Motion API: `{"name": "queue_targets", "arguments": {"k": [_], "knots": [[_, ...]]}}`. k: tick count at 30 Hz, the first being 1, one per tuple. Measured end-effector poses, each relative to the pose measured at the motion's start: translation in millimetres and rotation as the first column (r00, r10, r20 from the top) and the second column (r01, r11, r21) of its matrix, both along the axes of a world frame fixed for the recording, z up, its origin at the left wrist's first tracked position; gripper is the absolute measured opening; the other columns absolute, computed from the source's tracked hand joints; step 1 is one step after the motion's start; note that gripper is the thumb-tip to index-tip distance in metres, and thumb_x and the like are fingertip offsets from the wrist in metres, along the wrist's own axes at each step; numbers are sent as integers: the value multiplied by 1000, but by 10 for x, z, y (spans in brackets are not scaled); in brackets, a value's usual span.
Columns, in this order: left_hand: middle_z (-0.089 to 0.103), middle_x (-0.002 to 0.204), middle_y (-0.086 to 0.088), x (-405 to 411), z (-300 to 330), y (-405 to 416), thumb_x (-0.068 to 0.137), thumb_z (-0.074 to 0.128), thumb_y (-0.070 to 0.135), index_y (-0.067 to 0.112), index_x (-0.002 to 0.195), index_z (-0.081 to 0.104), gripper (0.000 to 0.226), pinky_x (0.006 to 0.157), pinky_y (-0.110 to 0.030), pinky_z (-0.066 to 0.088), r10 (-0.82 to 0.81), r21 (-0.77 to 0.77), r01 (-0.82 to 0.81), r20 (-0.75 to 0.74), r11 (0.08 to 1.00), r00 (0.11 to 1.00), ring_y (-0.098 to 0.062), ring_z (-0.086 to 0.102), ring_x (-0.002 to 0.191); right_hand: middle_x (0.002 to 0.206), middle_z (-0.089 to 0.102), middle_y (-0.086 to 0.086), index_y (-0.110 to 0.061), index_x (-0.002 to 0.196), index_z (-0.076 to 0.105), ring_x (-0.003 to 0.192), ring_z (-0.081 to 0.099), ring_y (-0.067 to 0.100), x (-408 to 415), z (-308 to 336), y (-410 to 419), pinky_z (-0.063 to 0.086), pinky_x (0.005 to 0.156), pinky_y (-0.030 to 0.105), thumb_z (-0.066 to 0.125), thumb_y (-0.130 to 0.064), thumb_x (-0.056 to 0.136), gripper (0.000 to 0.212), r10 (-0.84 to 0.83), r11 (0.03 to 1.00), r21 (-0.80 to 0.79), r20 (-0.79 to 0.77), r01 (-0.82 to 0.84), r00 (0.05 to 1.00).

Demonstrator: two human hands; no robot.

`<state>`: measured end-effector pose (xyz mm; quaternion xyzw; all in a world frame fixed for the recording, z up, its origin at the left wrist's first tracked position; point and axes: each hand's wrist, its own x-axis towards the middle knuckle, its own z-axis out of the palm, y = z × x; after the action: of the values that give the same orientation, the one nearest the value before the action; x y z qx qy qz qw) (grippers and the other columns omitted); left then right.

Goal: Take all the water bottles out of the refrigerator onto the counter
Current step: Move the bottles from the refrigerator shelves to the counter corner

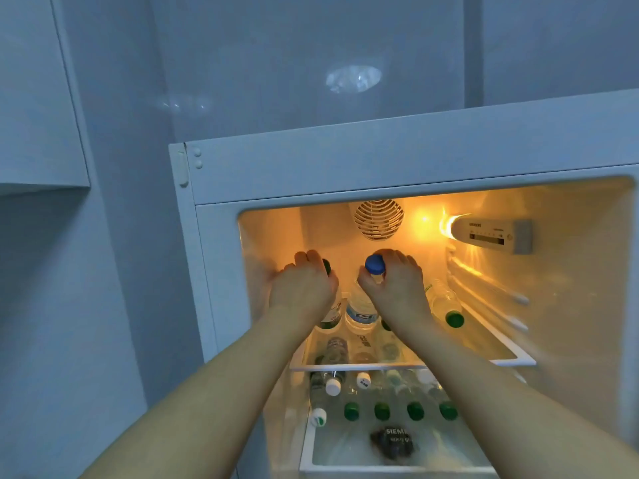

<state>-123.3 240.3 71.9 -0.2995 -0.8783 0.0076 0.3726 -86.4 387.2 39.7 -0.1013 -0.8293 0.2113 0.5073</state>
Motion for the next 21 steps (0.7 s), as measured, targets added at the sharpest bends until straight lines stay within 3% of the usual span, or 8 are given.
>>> {"name": "queue_targets", "arguments": {"k": [3,7,10,12,14,16,19,21], "knots": [[48,114,-15,25,63,41,106,35,26,4,126,47,32,75,-36,59,-52,106,46,59,993,997,-29,61,96,97,54,-2,-16,101,56,91,48,19,6,64,22,39,81,29,63,-29,88,20,75,984,-152,-92,-88,993],[60,113,-12,-19,83,141,103,37,41,10,131,32,42,67,-30,53,-177,500,13,282,866,943,-29,66,93,103,45,0,-16,101,50,91,45,17,-15,122,55,36,79,26,62,-30,91,21,132,925,-328,-193,-191,972],[62,117,-10,-103,30,201,102,40,42,14,133,31,42,51,-16,44,-246,614,-15,339,789,908,-26,67,90,86,50,-1,-13,98,49,75,49,16,-27,146,83,43,68,19,61,-30,92,22,207,834,-448,-288,-323,935],[61,119,-9,-156,-15,220,100,45,42,16,132,30,44,51,-13,41,-316,705,-13,334,709,888,-25,66,90,79,51,-5,-12,96,50,70,50,11,-52,152,102,41,63,14,62,-31,91,24,183,818,-483,-299,-314,936],[60,113,-7,-181,-61,262,95,53,46,17,124,33,45,64,-22,46,-454,823,-8,322,569,831,-25,63,92,76,51,-6,-12,92,50,67,50,11,-88,162,112,40,61,14,65,-26,89,21,140,810,-509,-316,-292,938],[59,106,-5,-224,-99,297,91,61,46,18,112,44,39,75,-31,46,-472,864,-50,321,500,821,-23,61,93,74,51,-7,-13,91,50,67,50,12,-119,169,102,40,60,16,65,-17,86,16,124,804,-524,-318,-283,940],[57,83,-4,-267,-80,307,86,66,34,15,91,54,23,67,-28,41,-518,915,-167,351,368,780,-18,56,75,79,50,-15,-17,98,49,69,51,8,-122,179,77,39,60,13,65,-11,84,22,137,808,-512,-320,-293,938],[52,67,-4,-265,-57,288,85,66,23,14,76,54,18,60,-26,39,-574,943,-157,305,294,760,-20,52,66,81,51,-19,-20,102,52,71,52,4,-105,180,52,38,60,9,64,-11,85,23,126,815,-506,-324,-284,938]]}}
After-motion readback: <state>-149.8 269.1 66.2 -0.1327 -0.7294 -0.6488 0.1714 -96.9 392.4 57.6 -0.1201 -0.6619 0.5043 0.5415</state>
